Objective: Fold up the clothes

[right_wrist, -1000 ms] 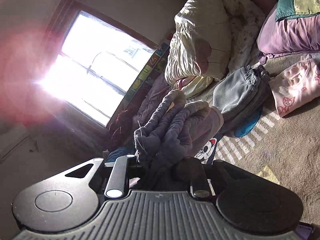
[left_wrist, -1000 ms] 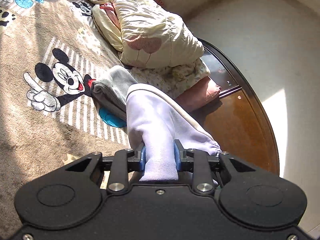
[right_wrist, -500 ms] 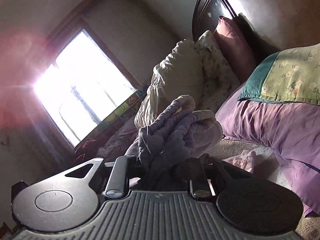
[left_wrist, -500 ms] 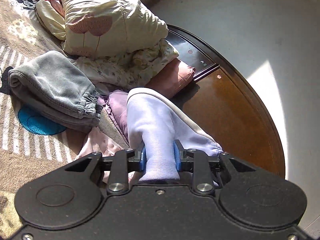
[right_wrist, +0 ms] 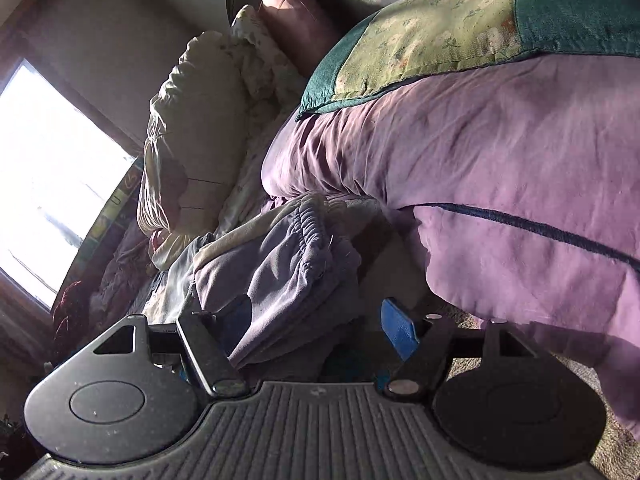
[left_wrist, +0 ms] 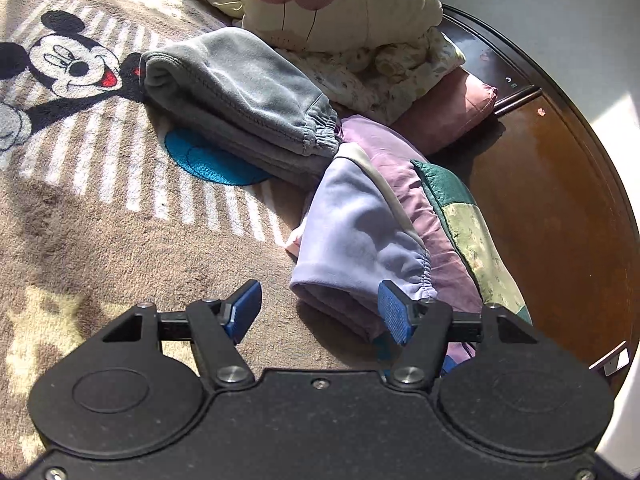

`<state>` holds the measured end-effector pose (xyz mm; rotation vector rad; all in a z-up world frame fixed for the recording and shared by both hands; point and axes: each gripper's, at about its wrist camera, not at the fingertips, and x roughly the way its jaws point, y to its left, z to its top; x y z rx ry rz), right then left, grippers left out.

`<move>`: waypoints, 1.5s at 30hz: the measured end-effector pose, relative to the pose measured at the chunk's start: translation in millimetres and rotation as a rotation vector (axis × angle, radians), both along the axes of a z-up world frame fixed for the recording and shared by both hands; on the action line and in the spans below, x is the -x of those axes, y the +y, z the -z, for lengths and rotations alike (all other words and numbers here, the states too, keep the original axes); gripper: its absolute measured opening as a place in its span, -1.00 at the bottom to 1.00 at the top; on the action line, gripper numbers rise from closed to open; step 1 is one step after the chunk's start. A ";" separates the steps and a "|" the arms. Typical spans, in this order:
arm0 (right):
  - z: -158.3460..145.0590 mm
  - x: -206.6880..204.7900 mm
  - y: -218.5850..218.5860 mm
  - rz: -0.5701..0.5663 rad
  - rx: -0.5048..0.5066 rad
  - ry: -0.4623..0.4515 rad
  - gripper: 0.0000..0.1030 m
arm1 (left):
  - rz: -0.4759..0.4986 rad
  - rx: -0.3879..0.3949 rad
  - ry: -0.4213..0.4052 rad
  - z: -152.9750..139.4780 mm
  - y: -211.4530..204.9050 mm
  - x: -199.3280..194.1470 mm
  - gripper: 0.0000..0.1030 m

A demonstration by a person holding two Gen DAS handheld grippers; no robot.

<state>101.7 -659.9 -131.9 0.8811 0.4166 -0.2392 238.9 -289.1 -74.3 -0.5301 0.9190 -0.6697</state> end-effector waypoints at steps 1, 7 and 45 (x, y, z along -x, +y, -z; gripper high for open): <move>-6.8 8.2 12.1 -0.019 0.011 -0.015 0.40 | 0.001 -0.009 -0.010 -3.5 10.8 7.4 0.22; -46.8 36.4 94.4 -0.158 0.069 -0.048 0.40 | -0.014 -0.080 -0.074 -22.4 80.7 57.3 0.22; 12.9 -49.5 -6.4 0.123 -0.093 -0.085 -0.61 | -0.208 -0.208 -0.003 0.7 270.2 153.8 0.27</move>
